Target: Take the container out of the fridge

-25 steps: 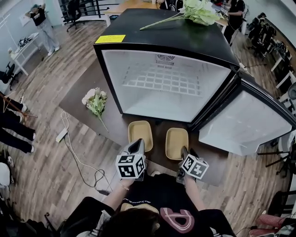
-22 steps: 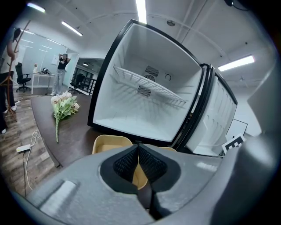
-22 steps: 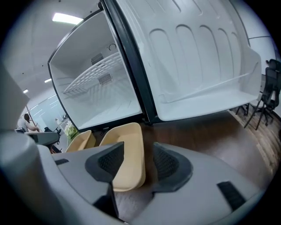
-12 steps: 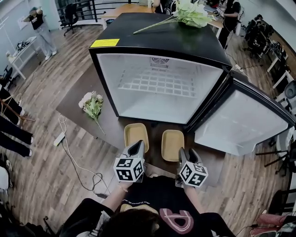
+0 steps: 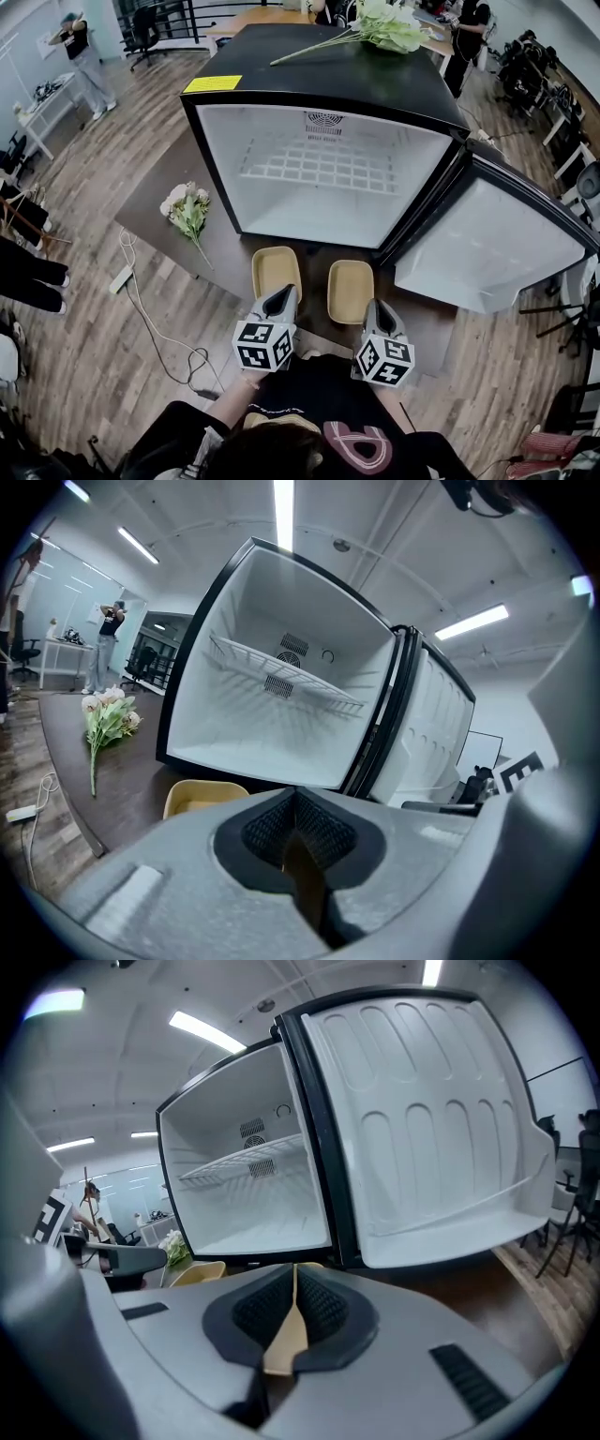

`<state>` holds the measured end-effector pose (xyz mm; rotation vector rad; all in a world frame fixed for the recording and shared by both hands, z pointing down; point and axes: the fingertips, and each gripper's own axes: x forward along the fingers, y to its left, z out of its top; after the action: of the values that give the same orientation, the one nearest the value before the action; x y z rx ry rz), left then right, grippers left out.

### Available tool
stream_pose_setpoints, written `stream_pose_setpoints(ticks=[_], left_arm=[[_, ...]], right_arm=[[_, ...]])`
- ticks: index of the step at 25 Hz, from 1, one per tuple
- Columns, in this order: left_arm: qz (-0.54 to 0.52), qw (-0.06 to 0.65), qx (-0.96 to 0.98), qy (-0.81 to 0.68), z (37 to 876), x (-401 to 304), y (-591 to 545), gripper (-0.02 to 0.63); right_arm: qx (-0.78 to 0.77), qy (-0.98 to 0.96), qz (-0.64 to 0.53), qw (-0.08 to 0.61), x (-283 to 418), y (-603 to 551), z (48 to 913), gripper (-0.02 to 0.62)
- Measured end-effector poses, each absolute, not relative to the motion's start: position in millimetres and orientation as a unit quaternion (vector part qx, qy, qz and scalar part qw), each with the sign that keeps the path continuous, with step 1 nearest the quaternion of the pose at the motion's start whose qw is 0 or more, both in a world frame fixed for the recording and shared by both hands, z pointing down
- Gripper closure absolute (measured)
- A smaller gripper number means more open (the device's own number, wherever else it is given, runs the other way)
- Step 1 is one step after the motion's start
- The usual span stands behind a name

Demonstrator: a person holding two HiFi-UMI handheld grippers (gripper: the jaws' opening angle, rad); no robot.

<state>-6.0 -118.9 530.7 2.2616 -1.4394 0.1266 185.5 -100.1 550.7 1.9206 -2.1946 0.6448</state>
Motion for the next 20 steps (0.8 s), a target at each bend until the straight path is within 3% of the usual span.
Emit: stream_pose_setpoints(ticks=[20], left_arm=[[0.054, 0.224, 0.822, -0.521, 535, -8, -115, 0.594]], right_arm=[[0.627, -0.743, 0.206, 0.106, 172, -101, 557, 0.589]])
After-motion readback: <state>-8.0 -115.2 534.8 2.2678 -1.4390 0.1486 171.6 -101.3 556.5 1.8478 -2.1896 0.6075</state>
